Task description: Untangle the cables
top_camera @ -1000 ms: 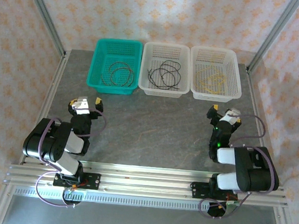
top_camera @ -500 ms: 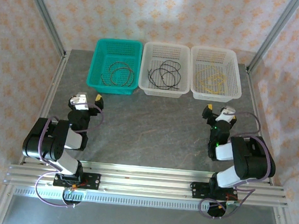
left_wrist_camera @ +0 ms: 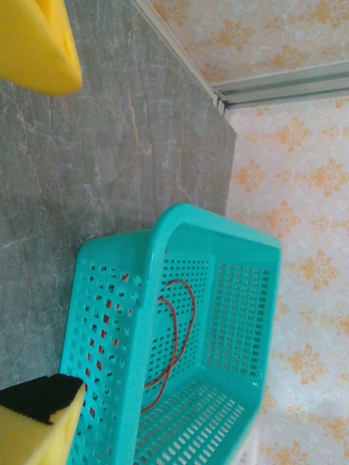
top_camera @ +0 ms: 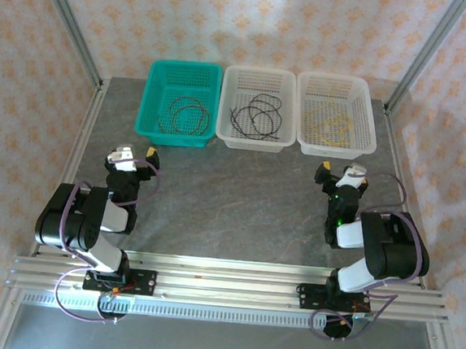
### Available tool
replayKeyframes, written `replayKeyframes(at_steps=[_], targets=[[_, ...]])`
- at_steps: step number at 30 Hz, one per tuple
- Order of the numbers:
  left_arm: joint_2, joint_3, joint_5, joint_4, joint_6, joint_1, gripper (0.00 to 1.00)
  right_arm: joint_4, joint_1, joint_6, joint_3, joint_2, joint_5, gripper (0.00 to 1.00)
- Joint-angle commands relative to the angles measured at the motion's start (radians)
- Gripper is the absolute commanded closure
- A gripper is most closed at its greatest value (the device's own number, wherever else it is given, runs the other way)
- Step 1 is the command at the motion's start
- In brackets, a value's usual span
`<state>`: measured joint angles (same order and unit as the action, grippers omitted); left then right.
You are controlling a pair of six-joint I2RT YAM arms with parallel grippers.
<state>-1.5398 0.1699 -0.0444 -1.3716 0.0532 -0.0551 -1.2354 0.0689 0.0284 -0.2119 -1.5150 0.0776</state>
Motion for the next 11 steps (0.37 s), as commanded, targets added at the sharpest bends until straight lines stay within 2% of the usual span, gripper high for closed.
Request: replayKeyframes(at_steps=[1, 4, 11], targets=[[0.006, 0.024, -0.01, 0.014, 0.0, -0.003, 0.0, -0.007, -0.006, 0.013, -0.014, -0.004, -0.009, 0.0], [0.007, 0.034, -0.039, 0.034, -0.015, -0.002, 0.01, -0.007, -0.006, 0.013, -0.014, -0.004, -0.009, 0.0], [0.006, 0.044, -0.006, 0.052, -0.026, 0.017, 0.01, -0.006, -0.006, 0.014, -0.014, -0.004, -0.008, 0.0]])
